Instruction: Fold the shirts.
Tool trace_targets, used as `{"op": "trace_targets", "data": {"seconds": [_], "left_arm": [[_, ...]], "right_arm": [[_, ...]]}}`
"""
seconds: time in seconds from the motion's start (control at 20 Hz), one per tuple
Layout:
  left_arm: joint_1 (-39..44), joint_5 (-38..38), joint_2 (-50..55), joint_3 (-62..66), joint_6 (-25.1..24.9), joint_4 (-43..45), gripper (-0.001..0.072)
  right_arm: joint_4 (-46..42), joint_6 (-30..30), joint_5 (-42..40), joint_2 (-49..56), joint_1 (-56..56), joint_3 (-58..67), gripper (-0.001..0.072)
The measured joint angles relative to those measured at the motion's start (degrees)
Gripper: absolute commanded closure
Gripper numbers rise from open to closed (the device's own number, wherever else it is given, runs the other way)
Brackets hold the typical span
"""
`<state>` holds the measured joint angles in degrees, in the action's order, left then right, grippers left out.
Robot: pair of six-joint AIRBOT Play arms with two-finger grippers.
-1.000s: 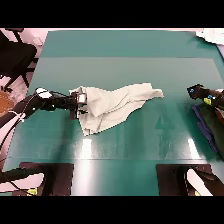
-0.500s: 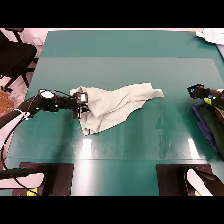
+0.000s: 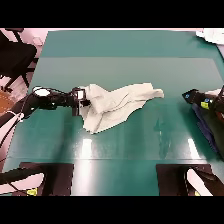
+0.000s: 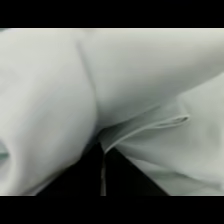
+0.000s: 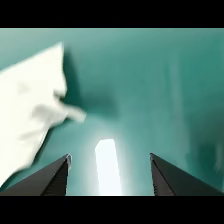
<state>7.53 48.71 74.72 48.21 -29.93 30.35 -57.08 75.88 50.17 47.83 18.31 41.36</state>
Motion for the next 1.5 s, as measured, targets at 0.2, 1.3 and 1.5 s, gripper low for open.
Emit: {"op": "trace_targets", "data": {"seconds": [0.2, 1.3, 1.5], "left_arm": [[0.00, 2.51, -2.86, 0.15, 2.86, 0.28, 0.0683], [-0.02, 24.50, -4.28, 0.24, 20.92, 0.42, 0.0680], [-0.02, 24.61, -4.28, 0.26, 21.55, 0.24, 0.0173]], "right_arm": [[0.00, 3.52, 9.68, 0.00, 0.00, 0.00, 0.0133], [3.39, 29.18, -9.11, 8.13, -41.20, -12.52, 0.0133], [4.50, 28.94, -10.19, 13.73, -42.86, -9.64, 0.0133]]}}
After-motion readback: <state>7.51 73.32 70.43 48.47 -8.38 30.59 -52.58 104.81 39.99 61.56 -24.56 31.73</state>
